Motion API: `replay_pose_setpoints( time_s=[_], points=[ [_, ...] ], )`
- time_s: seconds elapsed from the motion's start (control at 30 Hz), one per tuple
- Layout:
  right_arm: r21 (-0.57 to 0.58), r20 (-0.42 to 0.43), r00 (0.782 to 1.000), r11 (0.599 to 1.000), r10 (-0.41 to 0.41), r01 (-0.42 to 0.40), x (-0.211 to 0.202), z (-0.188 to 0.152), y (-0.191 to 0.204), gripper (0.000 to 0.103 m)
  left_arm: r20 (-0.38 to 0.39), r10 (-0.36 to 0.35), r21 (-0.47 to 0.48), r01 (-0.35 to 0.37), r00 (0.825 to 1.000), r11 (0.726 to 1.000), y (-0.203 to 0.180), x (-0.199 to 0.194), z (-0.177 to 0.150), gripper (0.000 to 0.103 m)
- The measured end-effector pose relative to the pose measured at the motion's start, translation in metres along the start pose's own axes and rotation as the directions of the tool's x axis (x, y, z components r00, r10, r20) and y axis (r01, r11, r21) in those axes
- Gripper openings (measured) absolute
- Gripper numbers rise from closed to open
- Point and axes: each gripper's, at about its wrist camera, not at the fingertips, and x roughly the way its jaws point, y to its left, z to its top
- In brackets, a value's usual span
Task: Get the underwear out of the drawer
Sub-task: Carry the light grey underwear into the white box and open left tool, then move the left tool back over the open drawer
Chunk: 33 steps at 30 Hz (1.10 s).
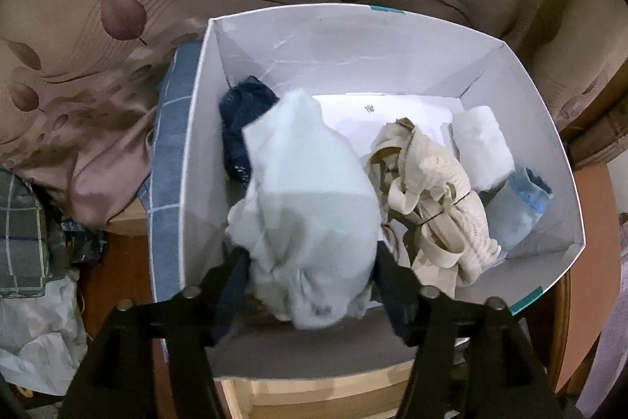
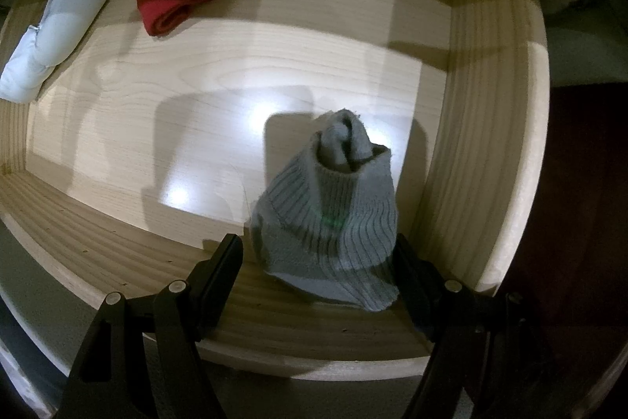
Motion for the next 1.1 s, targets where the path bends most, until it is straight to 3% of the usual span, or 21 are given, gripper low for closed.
replay_pose_setpoints(
  time_s=[0.23, 0.4, 0.63, 0.8, 0.93, 1.1],
  points=[
    [0.005, -0.018, 1.000, 1.000, -0.004, 0.004, 0.002, 0.003, 0.000, 0.075, 0.039, -0.035, 0.027, 0.034, 0.999, 0.999, 0.000, -0.032, -0.007, 0.070],
    [0.004, -0.036, 0.999, 1.000, -0.006, 0.006, 0.004, 0.007, 0.000, 0.076, 0.086, -0.053, 0.042, 0.050, 0.995, 0.998, 0.003, -0.070, -0.030, 0.070],
    [0.001, -0.054, 0.998, 1.000, -0.013, 0.013, 0.007, 0.017, 0.005, 0.078, 0.121, 0.024, 0.070, -0.033, 0.992, 0.997, 0.020, -0.098, -0.094, 0.070],
    [-0.001, -0.060, 0.998, 1.000, -0.032, 0.032, 0.008, 0.021, 0.005, 0.077, 0.099, 0.052, -0.015, -0.050, 0.994, 0.999, 0.029, -0.069, -0.150, 0.070],
    [-0.015, -0.055, 0.996, 0.998, -0.066, 0.065, 0.008, 0.019, 0.005, 0.064, 0.071, 0.024, -0.101, -0.016, 0.997, 0.995, 0.026, -0.033, -0.189, 0.070],
    [-0.030, -0.032, 0.997, 0.998, -0.064, 0.063, 0.007, 0.014, 0.000, 0.058, 0.030, -0.003, -0.259, 0.011, 1.000, 0.966, 0.027, 0.020, -0.226, 0.070]
  ],
)
